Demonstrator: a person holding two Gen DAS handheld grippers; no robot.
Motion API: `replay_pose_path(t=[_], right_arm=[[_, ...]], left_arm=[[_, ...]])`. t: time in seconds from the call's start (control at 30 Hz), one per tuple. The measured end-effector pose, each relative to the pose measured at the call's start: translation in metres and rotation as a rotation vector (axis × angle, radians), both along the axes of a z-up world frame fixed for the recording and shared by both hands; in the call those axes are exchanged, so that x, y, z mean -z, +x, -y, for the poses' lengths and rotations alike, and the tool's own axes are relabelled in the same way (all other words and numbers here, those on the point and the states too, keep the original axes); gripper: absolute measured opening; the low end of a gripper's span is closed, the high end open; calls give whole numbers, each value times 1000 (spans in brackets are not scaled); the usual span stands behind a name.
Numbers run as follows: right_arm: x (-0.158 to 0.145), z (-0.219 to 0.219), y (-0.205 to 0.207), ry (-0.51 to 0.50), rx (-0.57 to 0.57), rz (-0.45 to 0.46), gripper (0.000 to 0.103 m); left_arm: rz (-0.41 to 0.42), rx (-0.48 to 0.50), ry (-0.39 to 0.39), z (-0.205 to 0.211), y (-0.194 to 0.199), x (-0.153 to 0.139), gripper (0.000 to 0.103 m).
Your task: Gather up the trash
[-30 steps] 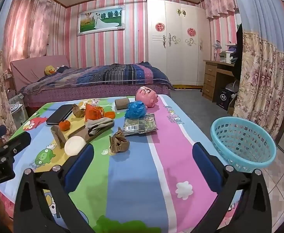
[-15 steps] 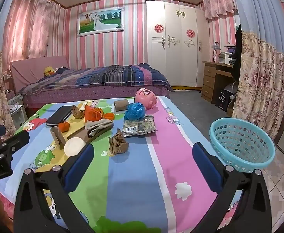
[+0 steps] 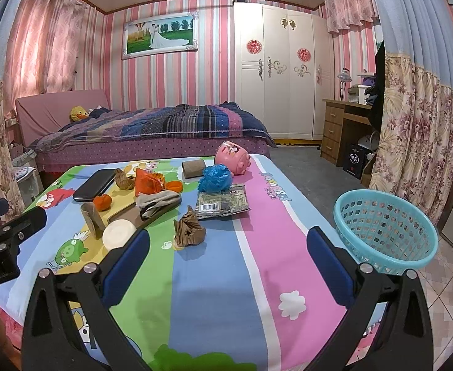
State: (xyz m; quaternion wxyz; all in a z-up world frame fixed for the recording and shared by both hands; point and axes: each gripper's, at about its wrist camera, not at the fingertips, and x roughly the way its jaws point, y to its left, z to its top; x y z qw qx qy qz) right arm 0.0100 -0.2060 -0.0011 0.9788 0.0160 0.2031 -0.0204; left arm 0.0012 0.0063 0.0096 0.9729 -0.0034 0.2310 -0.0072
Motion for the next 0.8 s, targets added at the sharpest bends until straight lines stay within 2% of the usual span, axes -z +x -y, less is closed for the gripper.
replay_pose_path(t=[0.8], right_arm=[[-2, -1, -2, -6, 1, 6, 99]], left_arm=[[2, -2, 4, 0, -1, 1, 98]])
